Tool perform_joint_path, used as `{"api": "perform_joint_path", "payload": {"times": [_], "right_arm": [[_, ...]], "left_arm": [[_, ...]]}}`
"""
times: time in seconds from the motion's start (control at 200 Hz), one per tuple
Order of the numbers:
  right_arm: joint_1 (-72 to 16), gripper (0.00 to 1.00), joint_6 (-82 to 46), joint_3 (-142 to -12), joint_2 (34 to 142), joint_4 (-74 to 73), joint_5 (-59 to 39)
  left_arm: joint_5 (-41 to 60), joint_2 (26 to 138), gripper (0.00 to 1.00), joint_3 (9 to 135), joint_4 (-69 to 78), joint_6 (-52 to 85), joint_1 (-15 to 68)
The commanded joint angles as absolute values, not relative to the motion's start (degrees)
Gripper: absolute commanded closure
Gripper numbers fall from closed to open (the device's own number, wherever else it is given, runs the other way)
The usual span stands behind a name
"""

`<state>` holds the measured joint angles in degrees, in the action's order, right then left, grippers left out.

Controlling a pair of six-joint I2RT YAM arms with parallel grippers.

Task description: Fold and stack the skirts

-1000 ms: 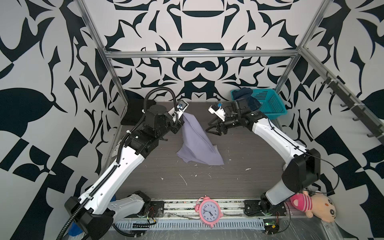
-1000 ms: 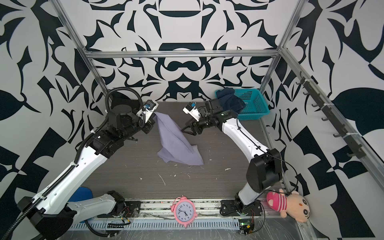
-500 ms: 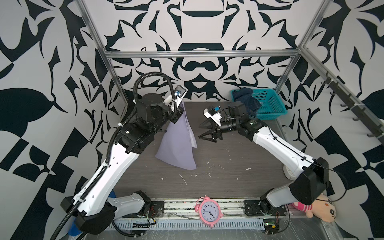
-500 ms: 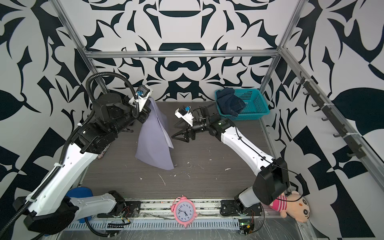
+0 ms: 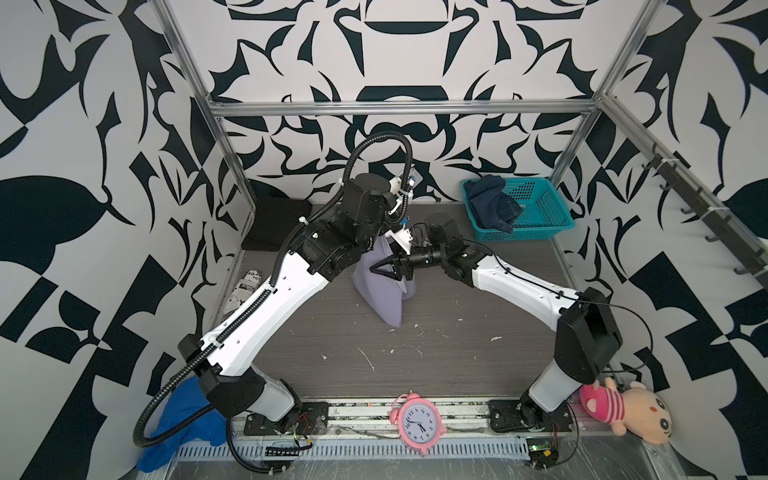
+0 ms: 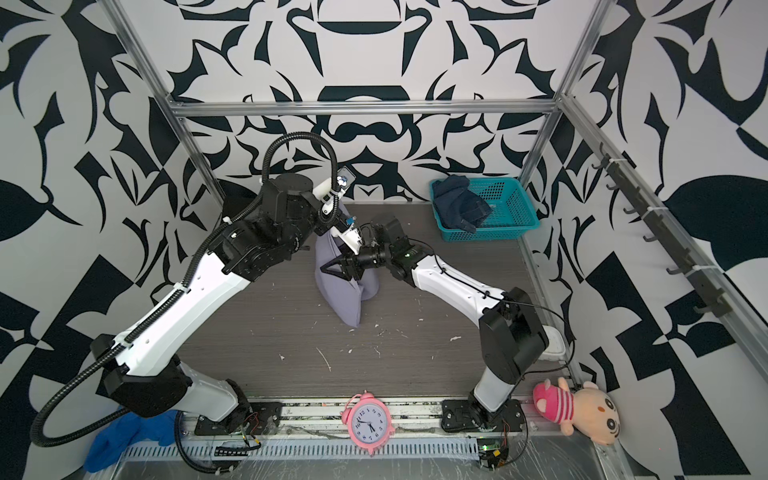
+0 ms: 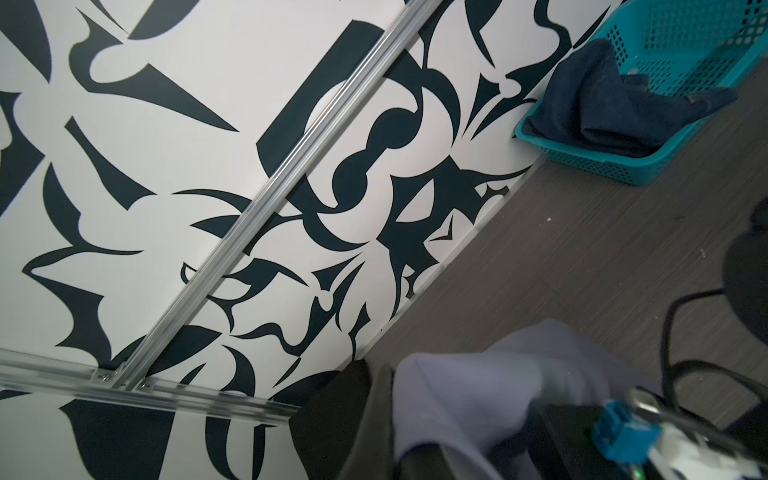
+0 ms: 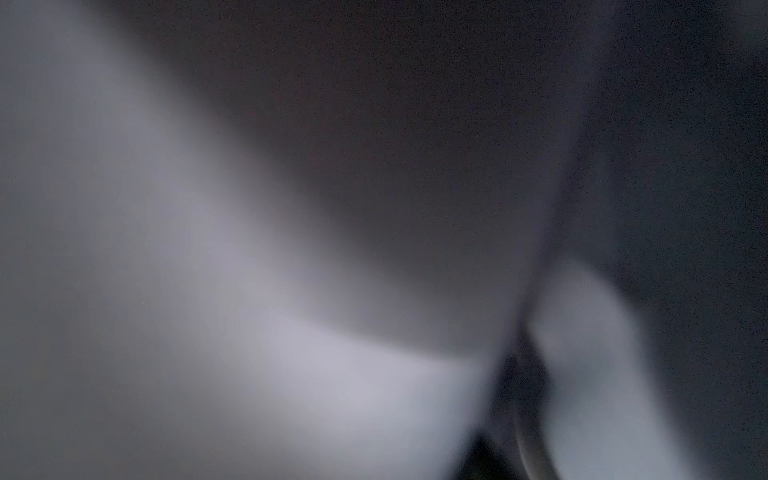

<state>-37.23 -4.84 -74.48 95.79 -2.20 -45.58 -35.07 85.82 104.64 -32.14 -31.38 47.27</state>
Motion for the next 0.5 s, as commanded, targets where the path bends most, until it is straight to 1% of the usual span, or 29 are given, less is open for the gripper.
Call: {"api": "perform_joint_path", "payload": {"times": [0.0, 0.06, 0.15, 0.24, 0.375, 0.495], "right_arm": [[-37.1, 0.77, -5.0, -76.9, 93.4, -3.3, -42.3], [-37.1, 0.93, -3.3, -76.5, 92.0, -1.2, -40.9], [-36.9, 1.00, -0.4, -76.1, 89.3, 2.5, -36.9], [-35.6, 1.00, 0.9, -76.4, 86.8, 6.4, -34.0], [-31.4, 1.00, 0.3, -77.5, 83.6, 11.3, -31.4], [-28.2, 1.00, 0.7, -79.6, 81.5, 15.7, -26.8]], "left_arm": [[-39.2, 84.7, 1.00, 106.7, -29.1, -32.4, 47.5], [-40.5, 84.3, 1.00, 106.1, -27.8, -32.7, 47.5], [-43.1, 83.5, 1.00, 104.3, -24.6, -33.8, 47.4], [-45.3, 82.5, 1.00, 103.1, -22.2, -33.9, 47.1], [-48.3, 80.2, 1.00, 101.1, -19.2, -32.1, 45.2], [-49.0, 78.8, 1.00, 99.7, -18.7, -31.1, 44.1]]}}
